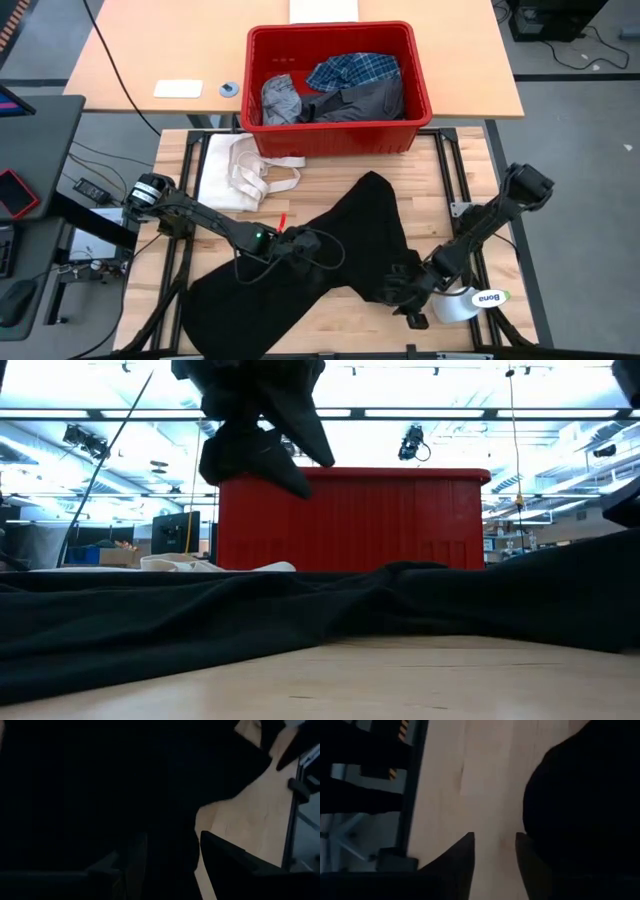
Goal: Fold Laundry from Bin
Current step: Fold the black shirt
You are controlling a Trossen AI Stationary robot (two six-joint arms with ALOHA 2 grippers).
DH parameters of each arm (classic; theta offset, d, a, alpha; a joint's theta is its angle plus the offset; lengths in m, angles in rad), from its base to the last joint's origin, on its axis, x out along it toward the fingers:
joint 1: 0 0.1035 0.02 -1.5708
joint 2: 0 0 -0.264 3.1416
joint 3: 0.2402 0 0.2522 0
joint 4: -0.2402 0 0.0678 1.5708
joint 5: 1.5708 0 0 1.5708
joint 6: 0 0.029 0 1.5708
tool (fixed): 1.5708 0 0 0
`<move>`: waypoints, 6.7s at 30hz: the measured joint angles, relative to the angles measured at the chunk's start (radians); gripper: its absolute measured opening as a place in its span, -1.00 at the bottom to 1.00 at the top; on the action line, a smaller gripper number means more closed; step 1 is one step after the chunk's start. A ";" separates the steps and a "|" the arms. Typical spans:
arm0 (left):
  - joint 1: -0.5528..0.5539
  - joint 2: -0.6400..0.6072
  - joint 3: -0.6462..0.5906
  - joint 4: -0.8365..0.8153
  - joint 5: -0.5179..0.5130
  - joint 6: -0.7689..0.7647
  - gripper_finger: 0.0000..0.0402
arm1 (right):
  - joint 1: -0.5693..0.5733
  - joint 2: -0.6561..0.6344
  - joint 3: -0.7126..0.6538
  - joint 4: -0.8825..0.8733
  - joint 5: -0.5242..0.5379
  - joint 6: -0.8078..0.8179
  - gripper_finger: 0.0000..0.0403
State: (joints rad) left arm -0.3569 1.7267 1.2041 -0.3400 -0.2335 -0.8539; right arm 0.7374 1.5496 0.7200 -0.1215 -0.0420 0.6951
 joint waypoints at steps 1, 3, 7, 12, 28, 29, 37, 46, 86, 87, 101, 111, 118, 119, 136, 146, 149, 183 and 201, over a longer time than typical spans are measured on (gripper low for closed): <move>0.000 0.000 0.000 -0.009 0.007 0.000 -0.06 | 0.005 0.005 0.000 -0.002 0.013 -0.015 -0.17; 0.000 0.000 0.000 -0.017 0.011 0.000 -0.06 | 0.016 0.020 0.000 -0.003 0.042 -0.054 -0.08; 0.000 0.000 0.000 -0.042 0.012 0.000 -0.06 | 0.040 0.055 0.000 -0.004 0.106 -0.159 0.01; 0.000 0.000 0.000 -0.059 0.036 0.000 -0.06 | 0.050 0.108 0.003 0.013 0.194 -0.216 -0.03; 0.000 0.000 0.000 -0.115 0.091 -0.008 -0.06 | 0.036 0.116 0.002 0.020 0.131 -0.118 -0.95; 0.000 0.000 0.000 -0.116 0.093 -0.008 -0.06 | 0.027 0.103 0.001 0.013 0.103 -0.117 -0.96; 0.000 0.000 0.000 -0.120 0.133 -0.008 -0.06 | -0.072 -0.092 -0.002 -0.071 -0.107 -0.030 -0.98; 0.000 0.000 0.000 -0.113 0.172 -0.015 -0.06 | -0.158 -0.420 -0.001 -0.417 0.245 0.108 -0.99; 0.033 0.023 0.065 -0.035 -0.024 0.029 -0.06 | -0.851 -0.234 0.299 -0.564 -0.193 -0.575 0.11; 0.021 0.024 0.065 -0.064 -0.013 0.029 -0.06 | -0.828 -0.243 0.287 -0.594 -0.220 -0.550 0.12; -0.174 0.069 0.065 -0.323 -0.033 -0.133 -0.06 | -0.323 -0.264 0.026 -0.638 -0.117 -0.197 0.04; -0.233 0.130 0.064 -0.560 -0.104 -0.321 -0.06 | -0.214 -0.259 -0.141 -0.566 -0.063 -0.102 0.04; -0.296 0.196 0.065 -0.626 -0.053 -0.390 -0.06 | -0.215 -0.260 -0.176 -0.646 -0.084 0.034 0.04; -0.303 0.203 0.065 -0.637 -0.047 -0.400 -0.06 | -0.218 -0.260 -0.176 -0.665 -0.082 0.051 0.04; -0.372 0.211 0.064 -0.696 -0.040 -0.541 -0.06 | -0.176 -0.279 -0.046 -0.471 0.050 -0.067 -0.02; -0.370 0.210 0.064 -0.701 -0.034 -0.549 -0.06 | -0.192 -0.029 -0.059 -0.418 0.003 -0.145 -0.19; -0.370 0.210 0.064 -0.705 -0.014 -0.548 -0.06 | -0.192 -0.048 -0.059 -0.490 -0.017 -0.140 -0.22; -0.376 0.209 0.065 -0.526 -0.070 -0.502 -0.06 | -0.487 -0.310 0.056 -0.391 0.119 -0.195 -0.24; -0.342 0.209 0.065 -0.533 -0.068 -0.481 -0.06 | -0.761 0.216 0.286 -0.049 -0.029 -0.396 0.32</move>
State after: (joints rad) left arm -0.6987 1.9362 1.2690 -0.8730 -0.3012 -1.3349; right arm -0.0238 1.7654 1.0058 -0.1704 -0.0713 0.2995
